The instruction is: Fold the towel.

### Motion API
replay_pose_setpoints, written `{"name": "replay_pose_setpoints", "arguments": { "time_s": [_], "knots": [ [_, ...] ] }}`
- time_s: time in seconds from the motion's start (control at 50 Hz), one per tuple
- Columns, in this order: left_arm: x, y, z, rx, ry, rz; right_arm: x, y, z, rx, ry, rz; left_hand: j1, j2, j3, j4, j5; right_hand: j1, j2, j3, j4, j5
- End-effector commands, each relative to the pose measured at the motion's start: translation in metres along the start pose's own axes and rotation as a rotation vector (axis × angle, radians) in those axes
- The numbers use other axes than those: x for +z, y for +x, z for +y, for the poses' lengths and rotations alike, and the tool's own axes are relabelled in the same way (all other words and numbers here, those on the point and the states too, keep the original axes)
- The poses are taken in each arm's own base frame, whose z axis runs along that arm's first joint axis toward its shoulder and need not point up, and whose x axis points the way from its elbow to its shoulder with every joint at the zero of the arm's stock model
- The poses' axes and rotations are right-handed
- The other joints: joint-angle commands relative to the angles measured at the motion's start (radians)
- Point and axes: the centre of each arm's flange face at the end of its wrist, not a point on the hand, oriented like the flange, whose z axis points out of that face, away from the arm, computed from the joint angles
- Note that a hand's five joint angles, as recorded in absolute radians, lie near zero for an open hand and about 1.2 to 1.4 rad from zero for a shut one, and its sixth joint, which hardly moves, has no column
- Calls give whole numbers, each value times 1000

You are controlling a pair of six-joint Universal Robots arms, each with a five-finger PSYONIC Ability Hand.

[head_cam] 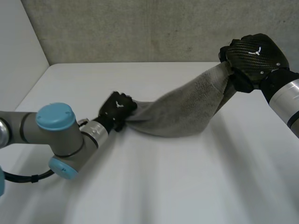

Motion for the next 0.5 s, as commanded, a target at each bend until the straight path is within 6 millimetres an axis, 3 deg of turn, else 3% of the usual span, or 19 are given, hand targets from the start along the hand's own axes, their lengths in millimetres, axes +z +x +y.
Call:
{"name": "replay_pose_setpoints", "arguments": {
  "time_s": [0.02,0.04,0.06,0.1,0.12,0.14,0.16,0.2,0.22,0.24,0.26,0.28,0.32,0.34,0.4,0.5],
  "knots": [
    [-10,-52,-45,-8,31,-260,3,10,-13,-10,29,35,46,43,24,39,37,58,61,58,52,53],
    [-15,-60,-60,-26,61,-292,3,10,-13,-10,29,35,46,43,24,39,37,58,61,58,52,53],
    [-15,-60,-60,-26,61,-292,3,14,-20,-9,48,45,46,43,24,39,37,58,61,58,52,53],
    [-31,-81,-103,-54,162,-352,2,19,-32,-5,73,62,46,43,24,39,37,58,61,58,52,53],
    [-31,-81,-103,-54,162,-352,-1,25,-50,-1,105,78,46,43,24,39,37,58,61,58,52,53],
    [-42,-93,-128,-62,223,-383,-6,31,-67,5,124,91,46,43,24,39,37,58,61,58,52,53],
    [-42,-93,-128,-62,223,-383,-6,31,-68,5,124,91,46,43,24,39,37,58,61,58,52,53],
    [-66,-111,-170,-73,332,-432,-14,41,-97,10,131,86,46,43,24,39,37,58,61,58,52,53],
    [-67,-111,-170,-73,333,-432,-14,41,-97,10,131,86,46,43,24,39,37,58,61,58,52,53],
    [-79,-118,-189,-75,382,-451,-18,45,-111,12,127,81,46,43,24,39,37,58,61,58,52,53],
    [-91,-124,-207,-71,430,-469,-18,45,-111,12,127,81,46,43,24,39,37,58,61,58,52,53],
    [-91,-124,-207,-71,431,-469,-23,49,-124,12,121,77,46,43,24,39,37,58,61,58,52,53],
    [-112,-129,-231,-60,488,-487,-28,52,-135,14,106,72,46,43,24,39,37,58,61,58,52,53],
    [-112,-129,-231,-60,489,-487,-31,56,-143,15,87,71,46,43,24,39,37,58,61,58,52,53],
    [-124,-130,-238,-52,487,-486,-24,62,-140,32,21,54,46,43,24,39,37,58,61,58,52,53],
    [-126,-140,-222,-54,400,-506,-8,64,-125,28,-66,27,46,43,24,39,37,58,61,58,52,53]
  ]
}}
